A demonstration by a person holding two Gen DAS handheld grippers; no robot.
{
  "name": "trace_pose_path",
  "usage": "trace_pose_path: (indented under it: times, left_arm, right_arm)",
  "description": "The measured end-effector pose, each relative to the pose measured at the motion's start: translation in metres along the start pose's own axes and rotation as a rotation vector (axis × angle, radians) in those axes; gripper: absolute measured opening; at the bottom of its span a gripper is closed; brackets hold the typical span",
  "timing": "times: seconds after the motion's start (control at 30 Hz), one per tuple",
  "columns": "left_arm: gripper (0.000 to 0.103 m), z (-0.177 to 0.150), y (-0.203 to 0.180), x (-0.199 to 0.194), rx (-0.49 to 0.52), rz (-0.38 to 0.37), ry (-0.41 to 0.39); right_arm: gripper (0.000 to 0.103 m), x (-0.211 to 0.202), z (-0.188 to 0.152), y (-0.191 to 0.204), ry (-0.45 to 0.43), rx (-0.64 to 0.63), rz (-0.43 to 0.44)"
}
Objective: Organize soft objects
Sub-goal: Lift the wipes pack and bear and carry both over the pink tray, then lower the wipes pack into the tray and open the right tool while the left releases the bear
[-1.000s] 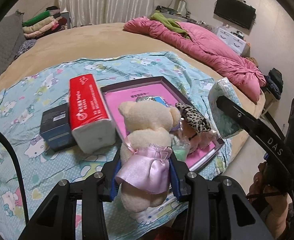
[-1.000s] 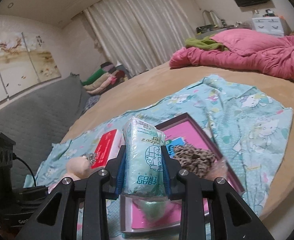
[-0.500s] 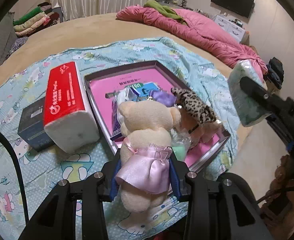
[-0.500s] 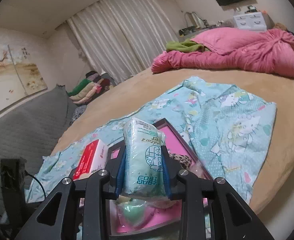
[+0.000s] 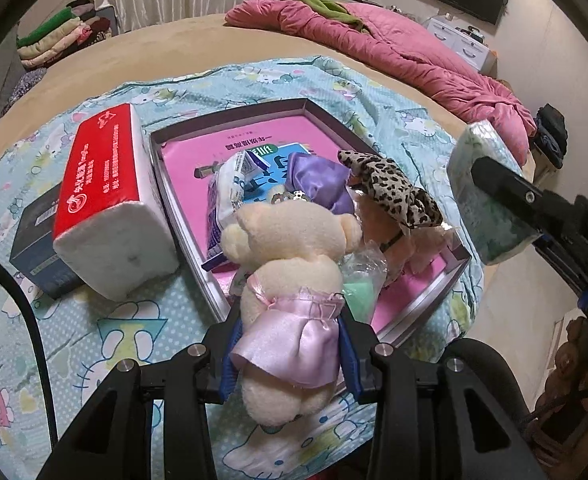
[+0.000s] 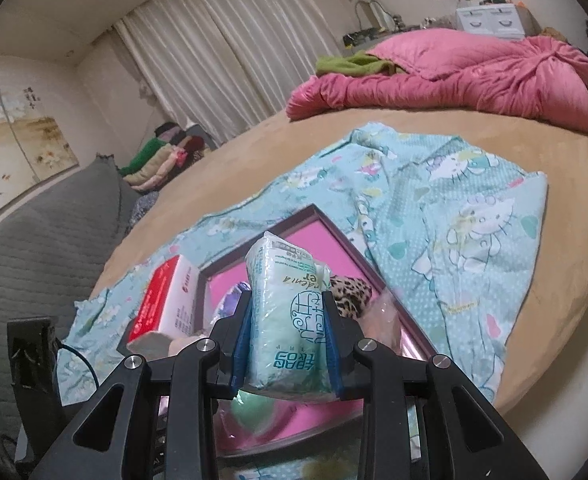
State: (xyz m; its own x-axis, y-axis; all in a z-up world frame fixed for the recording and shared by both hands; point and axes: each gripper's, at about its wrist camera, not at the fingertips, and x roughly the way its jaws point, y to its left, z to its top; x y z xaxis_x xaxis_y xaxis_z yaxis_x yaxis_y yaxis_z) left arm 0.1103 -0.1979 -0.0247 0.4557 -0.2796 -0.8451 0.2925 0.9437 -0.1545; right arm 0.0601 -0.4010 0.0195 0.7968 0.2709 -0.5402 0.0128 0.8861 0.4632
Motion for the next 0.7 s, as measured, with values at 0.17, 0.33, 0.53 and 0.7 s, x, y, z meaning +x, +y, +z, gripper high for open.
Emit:
trace_pose_path:
  times: [0.17,0.33,0.53,0.7]
  left_arm:
    - [0.041,0.001,0.002,0.003,-0.006,-0.013,-0.001]
    - [0.041,0.0,0.005,0.008,-0.014,-0.032,0.007]
    - [0.041,0.002,0.007,0.01,-0.011,-0.034,-0.001]
    - [0.041,0.002,0.009,0.011,-0.014,-0.036,-0.008]
  right_arm:
    - [0.032,0.004,-0.003,-0.005,0.022,0.01,-0.009]
    - [0.032,0.01,-0.009,0.002,0.056,-0.009,-0.025]
    - [0.032,0.021,-0.017,0.011,0.092,-0.051,-0.053]
    - [0.032,0.03,-0.021,0.013,0.103,-0.077,-0.081]
